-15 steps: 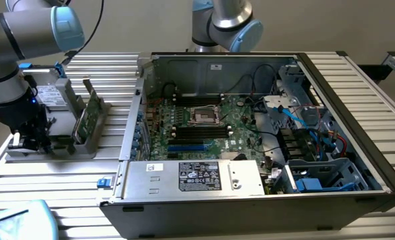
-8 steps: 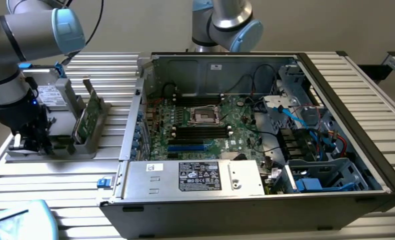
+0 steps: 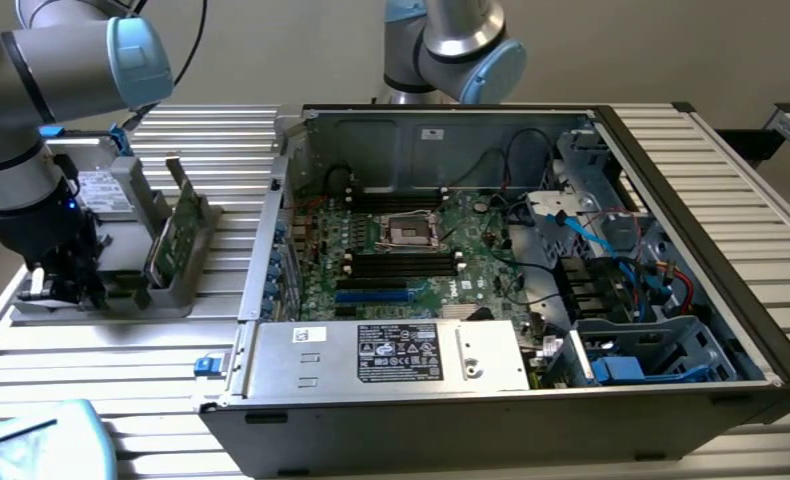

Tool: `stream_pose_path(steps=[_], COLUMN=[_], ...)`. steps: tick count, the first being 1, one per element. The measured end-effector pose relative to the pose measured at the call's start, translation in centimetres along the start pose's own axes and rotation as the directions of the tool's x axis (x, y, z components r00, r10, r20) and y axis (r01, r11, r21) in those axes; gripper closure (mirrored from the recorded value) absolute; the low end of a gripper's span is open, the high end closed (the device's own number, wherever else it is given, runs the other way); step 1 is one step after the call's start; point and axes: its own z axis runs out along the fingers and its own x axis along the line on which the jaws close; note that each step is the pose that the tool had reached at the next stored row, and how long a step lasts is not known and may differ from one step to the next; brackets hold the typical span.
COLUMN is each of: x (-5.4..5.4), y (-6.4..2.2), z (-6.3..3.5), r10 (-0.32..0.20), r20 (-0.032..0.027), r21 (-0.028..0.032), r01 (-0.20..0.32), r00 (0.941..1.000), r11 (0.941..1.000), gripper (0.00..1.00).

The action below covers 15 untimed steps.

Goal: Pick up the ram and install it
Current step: 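Pick up the ram and move it above insertion slot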

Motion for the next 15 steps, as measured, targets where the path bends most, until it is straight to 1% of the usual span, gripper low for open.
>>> stream_pose_path(steps=[3, 11, 12, 13, 14, 15], x=[0.00, 0.00, 0.00, 0.00, 0.00, 0.00], y=[0.01, 0.01, 0.01, 0.01, 0.01, 0.01], z=[-0.15, -0.15, -0.15, -0.15, -0.15, -0.15], r10=[0.000, 0.000, 0.000, 0.000, 0.000, 0.000], r20=[-0.0001, 0.0003, 0.0003, 0.0003, 0.0001, 0.0004], r21=[-0.0004, 0.0000, 0.0000, 0.0000, 0.0000, 0.0001], r01=[0.000, 0.000, 0.000, 0.000, 0.000, 0.000], r00=[1.0000, 1.0000, 1.0000, 1.0000, 1.0000, 1.0000], r11=[1.0000, 1.0000, 1.0000, 1.0000, 1.0000, 1.0000], gripper=[0.69, 0.69, 0.71, 0.78, 0.78, 0.84])
